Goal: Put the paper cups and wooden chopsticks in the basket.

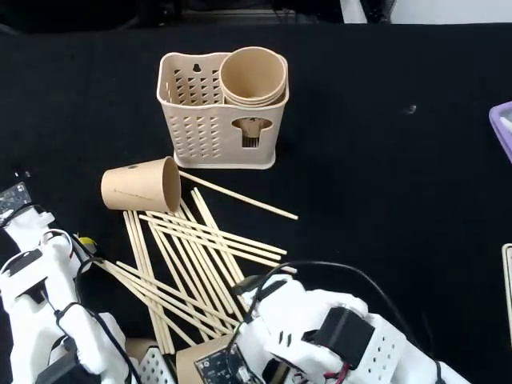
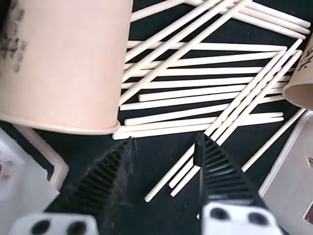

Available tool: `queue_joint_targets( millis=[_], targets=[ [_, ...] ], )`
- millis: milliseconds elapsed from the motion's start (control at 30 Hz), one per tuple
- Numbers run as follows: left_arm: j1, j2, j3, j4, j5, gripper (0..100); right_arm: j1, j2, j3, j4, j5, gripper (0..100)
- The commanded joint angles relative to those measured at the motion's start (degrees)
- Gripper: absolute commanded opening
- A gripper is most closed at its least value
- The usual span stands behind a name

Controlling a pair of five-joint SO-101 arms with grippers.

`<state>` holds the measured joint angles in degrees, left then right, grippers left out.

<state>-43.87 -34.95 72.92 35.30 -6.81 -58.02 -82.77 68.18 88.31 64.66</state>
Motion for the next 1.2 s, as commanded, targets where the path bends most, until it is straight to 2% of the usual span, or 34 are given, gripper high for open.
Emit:
queue_joint_targets(
  millis=[0,100,200,300,533,700,800,900,1033,1167],
  targets=[
    [0.75,-0.53,-0.57,-0.88,0.79,28,-0.70,-0.04,0.66,-1.49,0.88,19.8],
    [-2.59,-0.53,-1.54,-0.88,3.16,28,-0.88,-0.04,1.45,-2.90,-2.55,19.8],
    [-5.93,-0.44,-2.42,-0.88,7.56,28,-0.79,-0.04,4.00,-6.42,-9.23,19.7],
    [-5.93,-0.44,-2.33,-0.88,8.09,28,-0.26,0.04,4.79,-8.18,-15.91,19.5],
    [-5.93,-0.44,-2.33,-0.88,8.09,28,6.24,0.66,1.98,-10.02,-21.19,19.4],
    [-5.93,-0.44,-2.24,-0.88,8.09,28,12.22,10.59,-6.02,-12.31,-25.23,19.4],
    [-5.93,-0.44,-2.15,-0.88,8.09,28,12.84,20.53,-14.20,-9.58,-27.08,19.7],
    [-5.93,-0.44,-2.15,-0.88,8.26,28,11.34,28.00,-19.56,-4.48,-26.11,19.8],
    [-5.93,-0.44,-2.15,-0.79,8.26,28,8.35,29.41,-19.65,-0.09,-16.35,19.8],
    [-5.93,-0.44,-2.15,-0.79,8.26,28,8.00,28.62,-17.36,0.26,-10.64,19.8]
  ],
)
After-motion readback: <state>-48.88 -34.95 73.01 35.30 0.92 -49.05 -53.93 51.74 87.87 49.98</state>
